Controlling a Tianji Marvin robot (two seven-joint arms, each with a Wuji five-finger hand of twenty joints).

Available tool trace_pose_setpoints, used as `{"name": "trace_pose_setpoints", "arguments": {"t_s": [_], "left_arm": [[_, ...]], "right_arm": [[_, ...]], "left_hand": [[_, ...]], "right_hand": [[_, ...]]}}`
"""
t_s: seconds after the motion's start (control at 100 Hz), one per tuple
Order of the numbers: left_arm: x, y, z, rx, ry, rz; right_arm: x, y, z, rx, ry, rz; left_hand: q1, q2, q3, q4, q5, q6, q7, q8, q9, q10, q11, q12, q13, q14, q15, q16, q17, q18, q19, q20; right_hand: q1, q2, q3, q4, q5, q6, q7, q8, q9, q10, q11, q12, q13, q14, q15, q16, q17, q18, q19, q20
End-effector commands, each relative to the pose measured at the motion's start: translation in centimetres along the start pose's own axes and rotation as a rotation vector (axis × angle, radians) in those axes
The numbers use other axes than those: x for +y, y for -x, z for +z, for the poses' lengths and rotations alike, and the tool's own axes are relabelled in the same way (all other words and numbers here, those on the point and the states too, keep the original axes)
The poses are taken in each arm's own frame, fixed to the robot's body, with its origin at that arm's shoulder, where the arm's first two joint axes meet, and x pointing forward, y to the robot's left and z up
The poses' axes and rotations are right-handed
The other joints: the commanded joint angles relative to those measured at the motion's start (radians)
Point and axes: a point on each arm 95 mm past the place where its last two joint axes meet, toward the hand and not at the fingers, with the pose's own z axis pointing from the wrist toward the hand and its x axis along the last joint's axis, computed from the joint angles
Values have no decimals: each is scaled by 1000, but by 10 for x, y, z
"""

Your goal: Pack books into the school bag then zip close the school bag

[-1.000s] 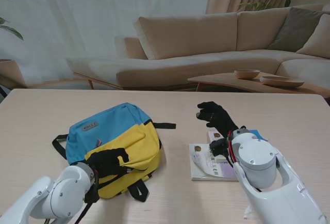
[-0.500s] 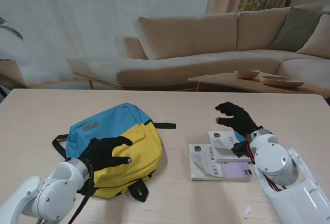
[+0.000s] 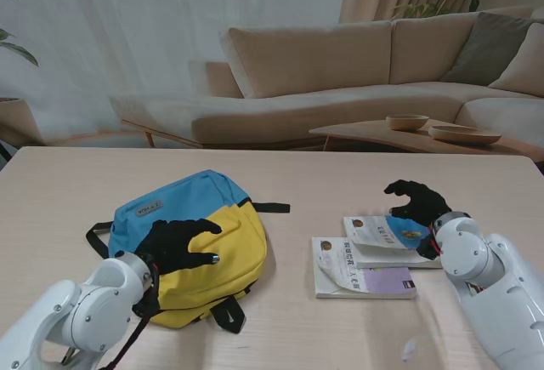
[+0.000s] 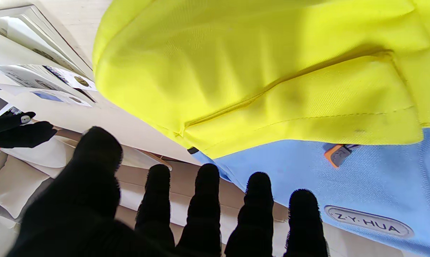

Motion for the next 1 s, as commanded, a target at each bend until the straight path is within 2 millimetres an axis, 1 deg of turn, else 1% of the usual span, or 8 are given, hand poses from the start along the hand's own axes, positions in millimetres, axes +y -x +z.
{"name": "trace_pose_setpoints", "arguments": {"t_s": [0.0,0.21,0.35,0.46,0.61,0.83,0.94,0.99], "left_arm": [[0,-3,0,-3,21,-5],[0,-3,-1,-7,23,4],[0,-4,-1,-8,22,2],[-1,-4,0,-5,26,4],[-1,-4,-1,-4,27,3],[-1,-5,-2,-9,30,5],[-1,-5,-1,-8,29,5],[-1,-6,-1,-8,30,6]], "right_arm": [[-6,7,5,-17,-19,-5],[-10,27,15,-50,-53,-76],[-9,37,11,-35,-130,-143],[-10,42,8,-27,-173,-179],[-13,45,8,-35,-209,-219],[-21,51,10,-56,-263,-262],[-25,53,12,-60,-270,-270],[-27,54,12,-60,-268,-270]], "left_hand": [[3,31,-17,40,-32,-21,7,-15,-26,-15,9,-7,-10,-14,-26,-8,-14,-21,-50,12],[6,33,-17,40,-34,-22,10,-17,-19,-13,14,-5,-5,-14,-23,-6,-8,-17,-58,23],[10,33,-16,41,-34,-21,11,-18,-17,-13,15,-5,-2,-11,-22,-5,-4,-16,-63,29],[10,34,-17,41,-36,-21,12,-19,-18,-14,15,-5,-1,-12,-21,-5,-3,-16,-65,33],[12,33,-17,41,-34,-21,14,-20,-14,-14,17,-5,3,-10,-18,-4,3,-15,-67,38],[11,34,-17,41,-37,-21,14,-22,-12,-12,19,-5,8,-9,-14,-3,11,-10,-67,45],[11,33,-17,41,-36,-20,16,-23,-11,-13,20,-5,10,-9,-12,-2,14,-10,-67,48],[10,33,-17,41,-36,-21,16,-23,-10,-12,20,-5,11,-8,-10,-2,15,-8,-66,50]], "right_hand": [[15,-17,26,27,16,-33,-8,10,15,-47,-5,-8,6,-37,-23,-8,-17,-26,-20,-12],[-16,-74,42,24,5,-45,-16,7,10,-63,-26,-15,-2,-42,-45,-19,-17,-29,-45,-30],[18,-116,3,6,-75,-123,-48,-1,-79,-122,-67,-31,-66,-66,-87,-39,-38,-53,-104,-65],[49,-153,13,3,-133,-178,-65,1,-127,-147,-93,-45,-96,-76,-114,-55,-44,-58,-134,-85],[92,-174,58,7,-186,-148,-75,8,-170,-150,-99,-50,-111,-87,-128,-64,-45,-66,-152,-100],[112,-203,81,13,-324,-98,-112,23,-173,-137,-303,-144,-144,-97,-144,-75,-48,-81,-170,-120],[124,-219,94,13,-317,-80,-152,40,-162,-130,-191,-86,-121,-92,-120,-64,-31,-69,-158,-117],[133,-230,103,12,-309,-75,-136,65,-161,-131,-72,-36,-101,-91,-92,-49,-20,-58,-142,-108]]}}
